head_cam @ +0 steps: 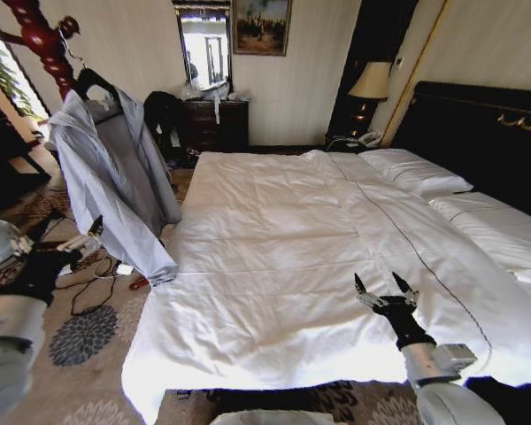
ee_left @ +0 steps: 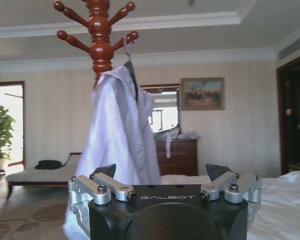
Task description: Pick up the clothes from the bed and hang them on the clothes hanger.
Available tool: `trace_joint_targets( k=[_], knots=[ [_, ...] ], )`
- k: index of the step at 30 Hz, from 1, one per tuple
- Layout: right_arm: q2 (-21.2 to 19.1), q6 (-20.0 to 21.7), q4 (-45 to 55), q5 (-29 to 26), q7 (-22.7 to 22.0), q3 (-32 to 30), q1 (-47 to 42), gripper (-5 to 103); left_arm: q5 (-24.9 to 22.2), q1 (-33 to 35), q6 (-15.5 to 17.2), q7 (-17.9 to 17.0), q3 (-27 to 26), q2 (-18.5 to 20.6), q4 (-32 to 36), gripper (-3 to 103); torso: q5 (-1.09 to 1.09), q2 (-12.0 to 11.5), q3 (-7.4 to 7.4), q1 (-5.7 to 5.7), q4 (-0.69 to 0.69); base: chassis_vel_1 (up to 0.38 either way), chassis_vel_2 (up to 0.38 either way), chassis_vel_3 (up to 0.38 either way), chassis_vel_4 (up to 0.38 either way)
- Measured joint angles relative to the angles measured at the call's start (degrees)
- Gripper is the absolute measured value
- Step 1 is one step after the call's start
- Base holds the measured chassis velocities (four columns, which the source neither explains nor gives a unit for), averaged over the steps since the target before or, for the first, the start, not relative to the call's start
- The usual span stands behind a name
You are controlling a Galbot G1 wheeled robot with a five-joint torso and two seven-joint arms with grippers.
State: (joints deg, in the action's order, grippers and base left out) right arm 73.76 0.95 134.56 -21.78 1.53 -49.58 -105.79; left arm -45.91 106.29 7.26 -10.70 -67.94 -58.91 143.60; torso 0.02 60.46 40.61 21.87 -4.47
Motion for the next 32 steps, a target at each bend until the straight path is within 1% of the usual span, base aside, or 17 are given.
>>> trace_joint_targets(
  k=[1, 2, 3, 4, 5, 6, 8, 9, 10, 12, 13, 16, 18, 19, 22, 25, 32],
  knots=[
    [0.00, 0.00, 0.00, 0.00, 0.00, 0.00, 0.00, 100, 1.26, 0.56, -3.24, 2.62, 2.17, -1.12, -0.60, 100, 0.01, 0.00, 0.00, 0.00, 0.00, 0.000, 0.000, 0.000, 0.000],
    [0.00, 0.00, 0.00, 0.00, 0.00, 0.00, 0.00, 100, 1.26, 0.56, -3.24, 2.62, 2.17, -1.12, -0.60, 100, 0.01, 0.00, 0.00, 0.00, 0.00, 0.000, 0.000, 0.000, 0.000],
    [0.00, 0.00, 0.00, 0.00, 0.00, 0.00, 0.00, 100, 3.29, 1.20, -7.31, 5.32, 4.93, -2.26, -1.83, 100, 0.00, 0.00, 0.00, 0.00, 0.00, 0.000, 0.000, 0.000, 0.000],
    [0.00, 0.00, 0.00, 0.00, 0.00, 0.00, 0.00, 100, 4.27, 1.48, -8.79, 6.32, 6.04, -2.76, -2.47, 100, 0.00, 0.00, 0.00, 0.00, -0.01, 0.000, 0.000, 0.000, 0.000],
    [0.00, 0.00, 0.00, 0.00, 0.00, 0.00, 0.00, 100, 6.93, 2.38, -12.06, 8.24, 8.58, -3.96, -4.13, 100, -0.01, 0.00, 0.00, 0.00, -0.01, 0.000, 0.000, 0.000, 0.000],
    [0.00, 0.00, 0.00, 0.00, 0.00, 0.00, 0.00, 100, 6.93, 2.38, -12.06, 8.24, 8.58, -3.96, -4.13, 100, -0.01, 0.00, 0.00, 0.00, -0.01, 0.000, 0.000, 0.000, 0.000],
    [0.00, 0.00, 0.00, 0.00, 0.00, 0.00, 0.00, 100, 10.35, 3.31, -14.77, 9.28, 10.54, -4.88, -6.08, 100, -0.01, 0.00, 0.00, 0.00, 0.01, 0.000, 0.000, 0.000, 0.000],
    [0.00, 0.00, 0.00, 0.00, 0.00, 0.00, 0.01, 100, 13.39, 3.87, -17.27, 9.85, 11.85, -5.34, -8.15, 100, -0.01, 0.00, 0.00, 0.00, 0.00, 0.000, 0.000, 0.000, 0.000],
    [0.00, 0.00, 0.00, 0.00, 0.00, 0.00, 0.01, 100, 13.39, 3.87, -17.27, 9.85, 11.85, -5.34, -8.15, 100, -0.01, 0.00, 0.00, 0.00, 0.00, 0.000, 0.000, 0.000, 0.000],
    [0.00, 0.00, 0.00, 0.00, 0.00, 0.00, 0.00, 100, 16.47, 5.03, -20.77, 10.66, 13.15, -5.61, -11.59, 100, -0.02, 0.00, 0.00, 0.01, 0.00, 0.000, 0.000, 0.000, 0.000],
    [0.00, 0.00, 0.00, 0.00, 0.00, 0.00, 0.00, 100, 16.89, 5.55, -21.48, 10.88, 13.47, -5.71, -12.37, 100, -0.02, 0.00, 0.00, 0.01, 0.00, 0.000, 0.000, 0.000, 0.000],
    [0.00, 0.00, 0.00, 0.00, 0.00, 0.00, 0.00, 100, 17.81, 6.23, -22.37, 11.14, 13.89, -6.04, -13.01, 100, -0.02, 0.00, 0.00, 0.01, 0.00, 0.000, 0.000, 0.000, 0.000],
    [0.00, 0.00, 0.00, 0.00, 0.00, 0.00, 0.00, 100, 18.31, 7.15, -22.86, 11.18, 14.55, -7.69, -12.43, 100, -0.02, 0.00, 0.00, 0.01, 0.00, 0.000, 0.000, 0.000, 0.000],
    [0.00, 0.00, 0.00, 0.00, 0.00, 0.00, 0.00, 100, 18.31, 7.15, -22.86, 11.18, 14.55, -7.69, -12.43, 100, -0.02, 0.00, 0.00, 0.01, 0.00, 0.000, 0.000, 0.000, 0.000],
    [0.00, 0.00, 0.00, 0.00, 0.00, 0.00, 0.00, 100, 19.09, 8.22, -23.15, 11.10, 15.45, -9.85, -10.45, 100, -0.01, 0.00, 0.00, 0.01, 0.01, 0.000, 0.000, 0.000, 0.000],
    [0.00, 0.00, 0.00, 0.00, 0.00, 0.00, 0.00, 100, 19.35, 8.92, -22.78, 10.65, 15.55, -10.93, -8.18, 100, -0.01, 0.00, 0.00, 0.01, 0.00, 0.000, 0.000, 0.000, 0.000],
    [0.00, 0.00, 0.00, 0.00, 0.00, 0.00, 0.00, 100, 19.13, 9.09, -22.11, 10.49, 15.30, -10.90, -7.79, 100, -0.02, 0.00, 0.00, 0.01, 0.00, 0.000, 0.000, 0.000, 0.000]
  ],
)
